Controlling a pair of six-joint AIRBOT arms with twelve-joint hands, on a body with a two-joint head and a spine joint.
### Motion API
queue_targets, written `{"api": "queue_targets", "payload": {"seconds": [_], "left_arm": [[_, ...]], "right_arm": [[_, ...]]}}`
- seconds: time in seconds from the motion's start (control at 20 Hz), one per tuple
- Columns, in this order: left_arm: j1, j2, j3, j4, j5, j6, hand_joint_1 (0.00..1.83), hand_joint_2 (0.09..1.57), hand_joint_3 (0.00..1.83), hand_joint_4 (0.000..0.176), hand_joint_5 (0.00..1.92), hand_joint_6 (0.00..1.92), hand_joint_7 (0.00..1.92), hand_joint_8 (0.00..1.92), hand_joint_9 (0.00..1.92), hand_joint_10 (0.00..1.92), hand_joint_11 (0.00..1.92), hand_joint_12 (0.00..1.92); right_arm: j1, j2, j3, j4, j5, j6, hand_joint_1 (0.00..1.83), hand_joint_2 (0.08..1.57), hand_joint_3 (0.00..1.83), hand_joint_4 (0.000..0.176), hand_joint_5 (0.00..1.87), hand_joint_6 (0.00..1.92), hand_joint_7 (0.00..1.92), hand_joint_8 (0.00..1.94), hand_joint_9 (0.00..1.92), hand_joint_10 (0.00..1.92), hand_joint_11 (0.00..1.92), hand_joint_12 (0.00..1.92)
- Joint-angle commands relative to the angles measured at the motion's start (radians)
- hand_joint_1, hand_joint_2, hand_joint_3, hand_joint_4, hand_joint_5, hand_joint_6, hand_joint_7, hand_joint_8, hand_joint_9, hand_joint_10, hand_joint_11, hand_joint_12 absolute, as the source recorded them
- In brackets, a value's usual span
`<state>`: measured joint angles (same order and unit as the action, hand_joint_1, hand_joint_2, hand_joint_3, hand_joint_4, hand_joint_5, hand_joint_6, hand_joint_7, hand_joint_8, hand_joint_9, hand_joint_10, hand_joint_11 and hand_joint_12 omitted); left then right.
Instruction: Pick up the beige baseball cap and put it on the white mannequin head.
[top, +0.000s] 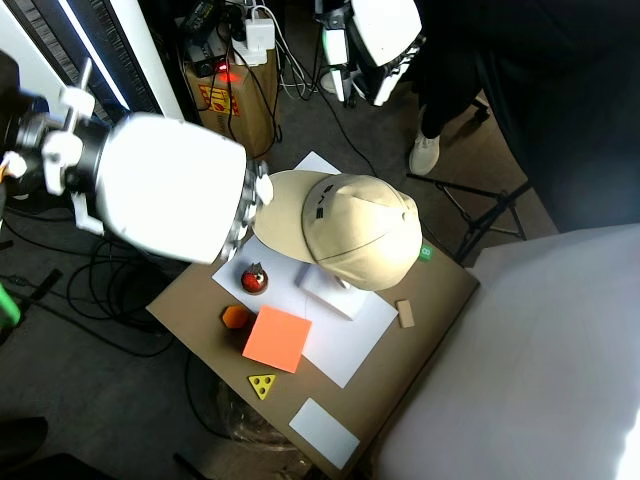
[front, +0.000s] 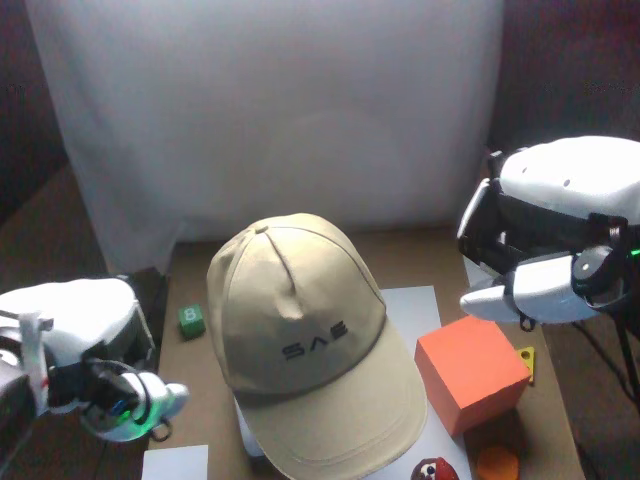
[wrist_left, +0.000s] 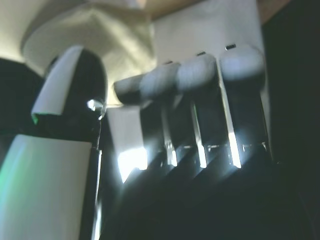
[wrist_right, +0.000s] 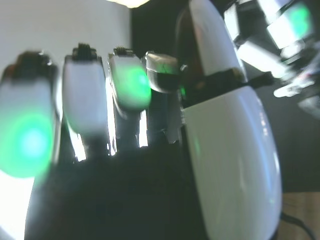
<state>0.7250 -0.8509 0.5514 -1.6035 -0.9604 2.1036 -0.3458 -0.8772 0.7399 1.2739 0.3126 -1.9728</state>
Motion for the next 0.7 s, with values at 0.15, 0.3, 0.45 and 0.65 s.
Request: {"api": "queue_targets", "payload": {"seconds": [0.15, 0.3, 0.45, 0.65], "left_arm": [[-0.046, -0.022, 0.003, 0.078, -0.063, 0.003, 0.75, 1.29, 0.0, 0.176, 1.25, 1.92, 1.4, 1.92, 1.49, 1.92, 1.55, 1.92], [-0.081, -0.037, 0.004, 0.072, -0.048, 0.003, 0.82, 1.26, 0.0, 0.176, 1.22, 1.92, 1.4, 1.92, 1.47, 1.92, 1.55, 1.92], [-0.111, -0.048, -0.005, 0.053, -0.046, 0.028, 0.82, 1.24, 0.0, 0.176, 1.22, 1.92, 1.4, 1.92, 1.45, 1.92, 1.54, 1.92], [-0.114, -0.051, -0.015, 0.052, -0.042, 0.038, 0.8, 1.25, 0.0, 0.176, 1.21, 1.92, 1.38, 1.92, 1.43, 1.92, 1.53, 1.92]], "right_arm": [[-0.035, -0.051, -0.005, 0.028, 0.16, -0.059, 0.93, 1.38, 0.0, 0.0, 1.14, 1.92, 1.52, 1.94, 1.69, 1.92, 1.89, 1.92], [-0.05, -0.11, -0.006, 0.171, 0.257, -0.233, 0.95, 1.37, 0.0, 0.0, 1.14, 1.92, 1.49, 1.94, 1.67, 1.92, 1.88, 1.92], [-0.04, -0.147, -0.01, 0.248, 0.305, -0.32, 0.95, 1.37, 0.0, 0.0, 1.14, 1.92, 1.49, 1.94, 1.67, 1.92, 1.88, 1.92], [-0.027, -0.14, -0.025, 0.247, 0.266, -0.32, 0.96, 1.37, 0.0, 0.0, 1.13, 1.92, 1.49, 1.94, 1.67, 1.92, 1.87, 1.92]]}}
